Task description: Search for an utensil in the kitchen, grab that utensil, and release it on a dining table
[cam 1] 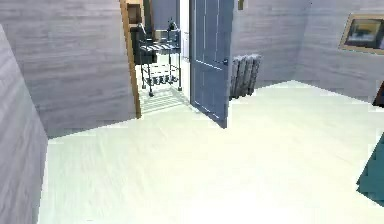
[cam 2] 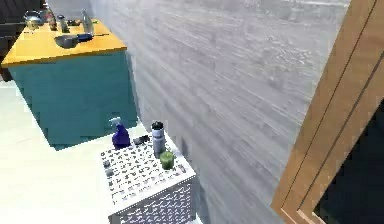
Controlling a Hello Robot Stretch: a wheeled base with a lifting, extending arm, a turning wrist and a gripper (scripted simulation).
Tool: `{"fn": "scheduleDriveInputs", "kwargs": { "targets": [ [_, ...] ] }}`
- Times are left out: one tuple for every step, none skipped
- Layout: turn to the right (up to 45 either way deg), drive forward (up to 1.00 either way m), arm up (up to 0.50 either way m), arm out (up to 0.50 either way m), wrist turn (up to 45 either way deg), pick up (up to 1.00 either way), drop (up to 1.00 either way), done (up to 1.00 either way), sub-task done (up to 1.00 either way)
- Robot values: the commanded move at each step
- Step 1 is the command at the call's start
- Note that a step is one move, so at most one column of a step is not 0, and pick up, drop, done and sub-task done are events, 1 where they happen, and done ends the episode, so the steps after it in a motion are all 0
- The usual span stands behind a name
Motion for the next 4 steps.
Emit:
{"fn": "scheduleDriveInputs", "kwargs": {
  "targets": [
    [27.0, 0.00, 0.00, 0.00, 0.0, 0.00, 0.00, 0.00, 0.00],
    [0.0, 0.45, 0.00, 0.00, 0.0, 0.00, 0.00, 0.00, 0.00],
    [12.0, 0.00, 0.00, 0.00, 0.0, 0.00, 0.00, 0.00, 0.00],
    [0.0, 0.95, 0.00, 0.00, 0.0, 0.00, 0.00, 0.00, 0.00]
  ]
}}
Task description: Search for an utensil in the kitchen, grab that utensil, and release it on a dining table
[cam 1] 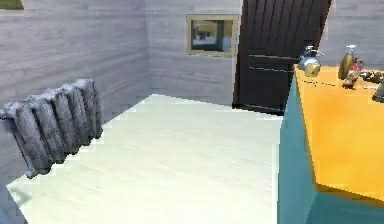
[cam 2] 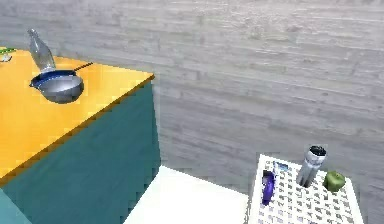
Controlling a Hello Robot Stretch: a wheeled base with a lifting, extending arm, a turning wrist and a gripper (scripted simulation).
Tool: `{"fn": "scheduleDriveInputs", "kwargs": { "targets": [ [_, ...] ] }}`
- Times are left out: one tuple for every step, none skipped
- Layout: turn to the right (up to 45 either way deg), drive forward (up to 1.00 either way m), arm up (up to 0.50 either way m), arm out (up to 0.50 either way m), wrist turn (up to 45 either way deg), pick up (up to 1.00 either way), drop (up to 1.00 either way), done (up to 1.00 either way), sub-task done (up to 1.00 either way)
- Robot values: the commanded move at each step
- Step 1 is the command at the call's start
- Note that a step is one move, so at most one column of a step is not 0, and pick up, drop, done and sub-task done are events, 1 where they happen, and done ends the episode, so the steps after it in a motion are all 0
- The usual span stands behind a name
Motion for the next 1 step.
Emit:
{"fn": "scheduleDriveInputs", "kwargs": {
  "targets": [
    [-30.0, 0.00, 0.00, 0.00, 0.0, 0.00, 0.00, 0.00, 0.00]
  ]
}}
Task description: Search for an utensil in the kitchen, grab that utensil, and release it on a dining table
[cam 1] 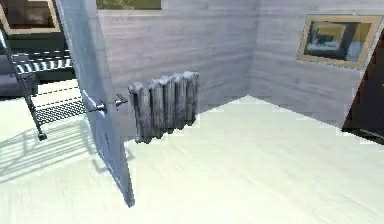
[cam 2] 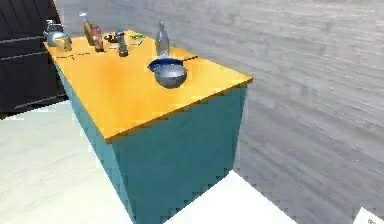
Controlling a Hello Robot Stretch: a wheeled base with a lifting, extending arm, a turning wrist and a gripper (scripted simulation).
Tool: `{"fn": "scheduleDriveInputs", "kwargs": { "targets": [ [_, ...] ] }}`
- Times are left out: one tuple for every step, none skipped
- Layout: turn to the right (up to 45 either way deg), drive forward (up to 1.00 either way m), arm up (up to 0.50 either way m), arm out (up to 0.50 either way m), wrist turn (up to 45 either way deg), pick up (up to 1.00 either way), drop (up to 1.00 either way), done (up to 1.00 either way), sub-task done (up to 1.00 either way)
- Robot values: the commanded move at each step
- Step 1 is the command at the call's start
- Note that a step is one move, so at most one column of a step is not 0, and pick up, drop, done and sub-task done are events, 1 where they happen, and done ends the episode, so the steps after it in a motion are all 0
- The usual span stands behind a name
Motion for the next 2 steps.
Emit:
{"fn": "scheduleDriveInputs", "kwargs": {
  "targets": [
    [45.0, 0.00, 0.00, 0.00, 0.0, 0.00, 0.00, 0.00, 0.00],
    [45.0, 0.00, 0.00, 0.00, 0.0, 0.00, 0.00, 0.00, 0.00]
  ]
}}
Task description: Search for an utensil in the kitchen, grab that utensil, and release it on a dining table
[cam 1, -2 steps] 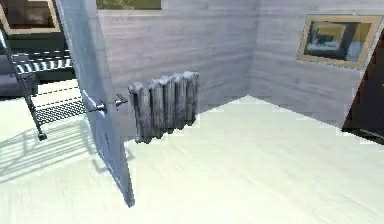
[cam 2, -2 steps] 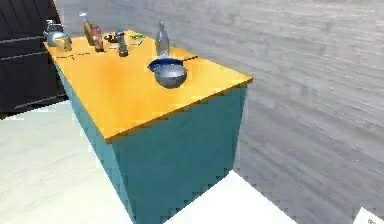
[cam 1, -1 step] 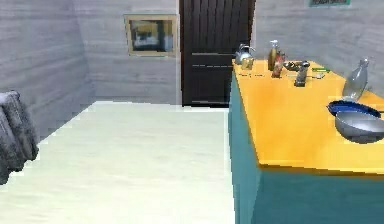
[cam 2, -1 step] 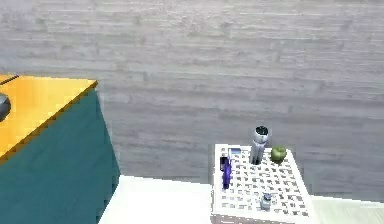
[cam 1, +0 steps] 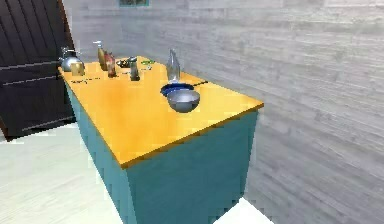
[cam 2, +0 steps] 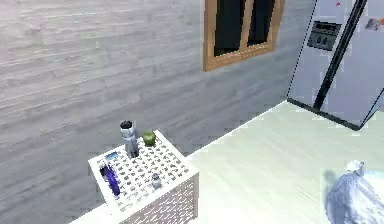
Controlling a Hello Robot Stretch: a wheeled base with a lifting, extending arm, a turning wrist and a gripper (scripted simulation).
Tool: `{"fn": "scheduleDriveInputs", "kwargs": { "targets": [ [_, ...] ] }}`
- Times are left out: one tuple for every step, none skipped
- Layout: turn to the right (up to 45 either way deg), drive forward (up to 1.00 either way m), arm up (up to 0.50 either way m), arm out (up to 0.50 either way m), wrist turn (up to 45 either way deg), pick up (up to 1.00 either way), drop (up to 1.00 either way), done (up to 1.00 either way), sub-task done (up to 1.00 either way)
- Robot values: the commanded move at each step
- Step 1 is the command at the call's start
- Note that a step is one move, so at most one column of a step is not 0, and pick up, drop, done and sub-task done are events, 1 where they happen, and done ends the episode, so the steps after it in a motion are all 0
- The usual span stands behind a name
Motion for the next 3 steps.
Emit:
{"fn": "scheduleDriveInputs", "kwargs": {
  "targets": [
    [21.0, 0.00, 0.00, 0.00, 0.0, 0.00, 0.00, 0.00, 0.00],
    [0.0, 0.80, 0.00, 0.00, 0.0, 0.00, 0.00, 0.00, 0.00],
    [-45.0, 0.00, 0.00, 0.00, 0.0, 0.00, 0.00, 0.00, 0.00]
  ]
}}
